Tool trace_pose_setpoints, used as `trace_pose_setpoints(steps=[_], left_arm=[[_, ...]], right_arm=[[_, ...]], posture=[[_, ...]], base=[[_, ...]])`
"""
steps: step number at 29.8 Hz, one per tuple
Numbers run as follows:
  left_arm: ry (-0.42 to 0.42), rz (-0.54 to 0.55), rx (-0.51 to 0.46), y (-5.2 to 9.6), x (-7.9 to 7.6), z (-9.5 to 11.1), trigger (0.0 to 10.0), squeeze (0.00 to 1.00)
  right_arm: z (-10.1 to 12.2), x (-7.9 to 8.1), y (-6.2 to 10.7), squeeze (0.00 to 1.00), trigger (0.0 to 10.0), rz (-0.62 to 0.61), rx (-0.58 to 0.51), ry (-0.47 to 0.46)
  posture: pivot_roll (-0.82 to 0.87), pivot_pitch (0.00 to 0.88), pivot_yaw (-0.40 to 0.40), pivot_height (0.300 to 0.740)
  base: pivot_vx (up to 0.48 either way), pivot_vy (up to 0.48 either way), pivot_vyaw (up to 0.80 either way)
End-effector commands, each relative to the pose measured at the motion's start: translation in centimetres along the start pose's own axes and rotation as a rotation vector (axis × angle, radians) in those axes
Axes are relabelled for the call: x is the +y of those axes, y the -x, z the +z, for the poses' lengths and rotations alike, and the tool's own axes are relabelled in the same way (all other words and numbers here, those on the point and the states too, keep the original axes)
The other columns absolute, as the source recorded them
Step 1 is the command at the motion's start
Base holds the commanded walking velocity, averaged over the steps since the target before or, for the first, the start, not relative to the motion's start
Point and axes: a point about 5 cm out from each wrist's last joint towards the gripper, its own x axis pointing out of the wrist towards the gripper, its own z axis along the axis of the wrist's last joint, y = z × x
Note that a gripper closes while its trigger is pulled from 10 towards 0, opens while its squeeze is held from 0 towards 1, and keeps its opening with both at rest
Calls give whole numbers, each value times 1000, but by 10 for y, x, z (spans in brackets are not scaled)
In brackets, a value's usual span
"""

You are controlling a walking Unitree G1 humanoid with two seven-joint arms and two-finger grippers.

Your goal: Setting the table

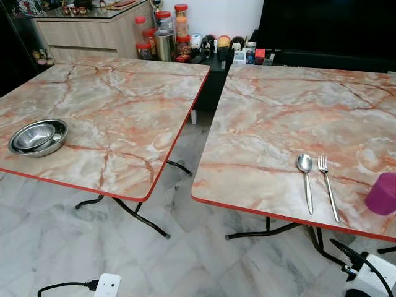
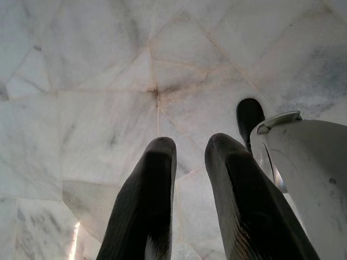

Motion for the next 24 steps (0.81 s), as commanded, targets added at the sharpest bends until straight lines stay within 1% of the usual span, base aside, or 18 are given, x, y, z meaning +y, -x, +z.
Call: trace_pose_setpoints(steps=[1,2,5,6,8,10,11,12,14,15,18,20,21,22,23,24], left_arm=[[-8,-6,6,0,0,-3,10000,0],[-8,-6,6,0,0,-2,10000,0],[-7,-5,5,0,0,-2,10000,0],[-7,-5,5,0,1,-2,10000,0],[-6,-3,5,0,1,-1,10000,0],[-3,-2,5,0,0,-1,10000,0],[-2,-1,4,0,0,0,10000,0],[-2,-1,4,0,0,0,10000,0],[3,0,4,0,0,0,10000,0],[3,0,4,0,0,0,10000,0],[5,-2,2,0,-1,1,10000,0],[9,-2,1,0,-1,2,10000,0],[9,-2,1,0,-1,2,10000,0],[11,-1,-1,-1,-1,3,10000,0],[16,0,-3,-1,-2,4,10000,0],[17,0,-4,-1,-2,4,10000,0]], right_arm=[[14,1,0,0,10000,-4,-37,18],[27,4,1,0,10000,13,-94,40],[48,13,-1,0,10000,66,-179,52],[51,15,-1,0,10000,75,-190,54],[77,34,-6,0,10000,167,-246,33],[92,46,-10,0,10000,216,-274,11],[104,60,-13,0,10000,282,-275,1],[104,60,-13,0,10000,282,-275,1],[120,76,-18,0,10000,349,-277,-34],[120,76,-18,0,10000,349,-277,-34],[134,97,-29,0,10000,429,-267,-29],[143,112,-39,0,10000,488,-228,-30],[143,112,-39,0,10000,488,-228,-30],[149,117,-47,0,10000,470,-207,-26],[159,122,-58,0,10000,452,-179,-45],[162,123,-60,0,10000,450,-172,-52]], posture=[[-35,0,30,740],[-35,0,31,740],[-37,0,33,740],[-37,0,33,740],[-39,0,35,740],[-40,0,36,740],[-43,0,36,740],[-43,0,36,740],[-47,0,38,740],[-47,0,38,740],[-49,0,38,740],[-50,0,39,740],[-50,0,39,740],[-44,0,40,740],[-39,0,37,740],[-39,0,37,740]], base=[[0,0,0],[0,0,0],[0,0,0],[0,0,0],[0,0,0],[0,0,0],[0,0,0],[0,0,0],[0,0,0],[0,0,0],[0,0,0],[0,0,0],[0,0,0],[0,0,0],[0,0,0],[0,0,0]])
